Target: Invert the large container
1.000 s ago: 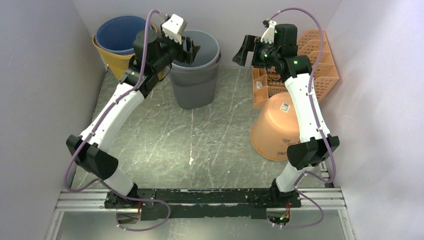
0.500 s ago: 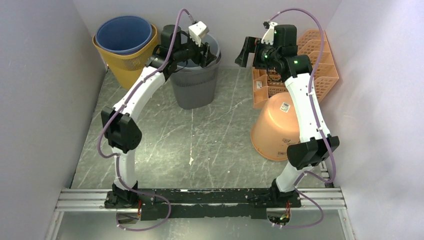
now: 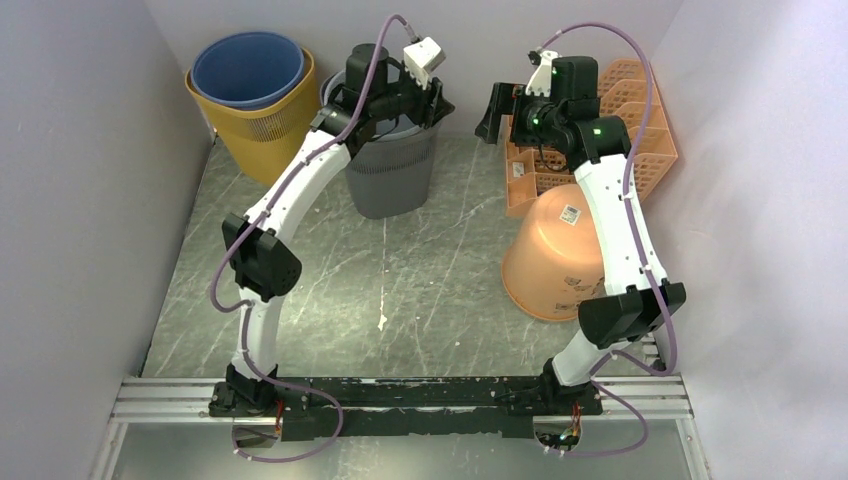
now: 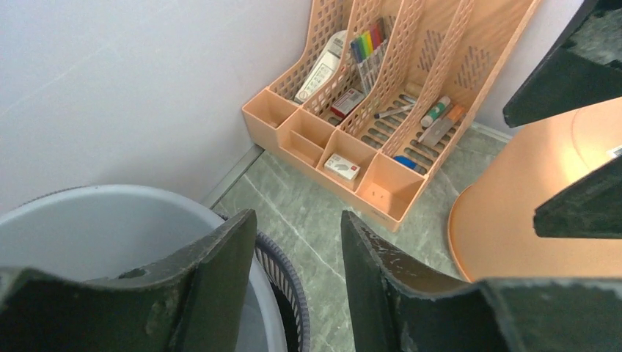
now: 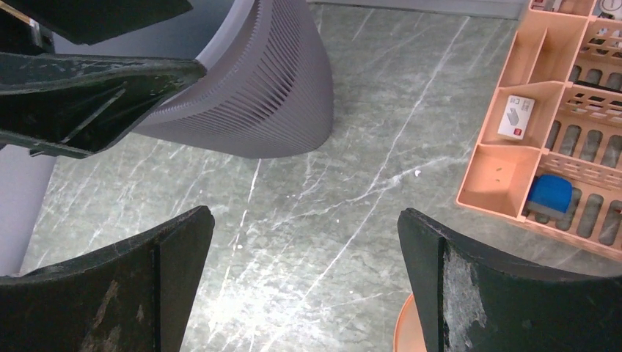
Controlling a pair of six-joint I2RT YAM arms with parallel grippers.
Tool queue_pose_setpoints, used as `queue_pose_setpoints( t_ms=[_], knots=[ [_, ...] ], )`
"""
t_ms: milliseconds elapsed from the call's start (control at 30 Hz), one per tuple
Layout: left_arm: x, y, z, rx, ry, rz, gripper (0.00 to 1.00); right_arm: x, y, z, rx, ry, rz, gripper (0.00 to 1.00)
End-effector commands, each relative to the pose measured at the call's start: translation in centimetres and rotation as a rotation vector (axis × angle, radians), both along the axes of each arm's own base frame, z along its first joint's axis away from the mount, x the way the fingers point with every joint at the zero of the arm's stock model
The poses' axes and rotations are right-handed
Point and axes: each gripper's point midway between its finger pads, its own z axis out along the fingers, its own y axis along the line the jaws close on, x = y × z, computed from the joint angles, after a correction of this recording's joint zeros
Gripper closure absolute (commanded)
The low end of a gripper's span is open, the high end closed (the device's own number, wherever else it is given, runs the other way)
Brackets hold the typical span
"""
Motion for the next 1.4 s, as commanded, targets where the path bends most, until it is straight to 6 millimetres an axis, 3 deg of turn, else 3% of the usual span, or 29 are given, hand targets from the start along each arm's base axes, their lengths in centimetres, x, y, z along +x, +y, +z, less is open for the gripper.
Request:
queue_pose_setpoints(
  t_ms=[0, 333, 1033, 1267, 1367],
  knots=[
    [1.5, 0.6, -2.9, 0.065, 0.053, 0.089, 0.45, -0.7, -0.5, 0.6, -0.016, -0.028, 0.005, 0.0],
    [3.3, 1.9, -3.0, 0.072, 0.028, 0.213, 0.53, -1.2, -0.7, 0.6, -0.013, -0.032, -0.004, 0.0],
    [2.4, 3.9, -10.2, 0.356, 0.096, 0.261, 0.58, -1.5, -0.6, -0.6, -0.013, -0.001, 0.008, 0.0],
    [1.6, 4.5, -13.4, 0.419, 0.185, 0.261, 0.47, -1.8, -0.8, -1.3, -0.01, 0.017, 0.006, 0.0],
    [1.4, 4.5, -14.1, 0.427, 0.208, 0.256, 0.47, -1.9, -0.8, -1.6, -0.009, 0.023, 0.004, 0.0]
  ],
)
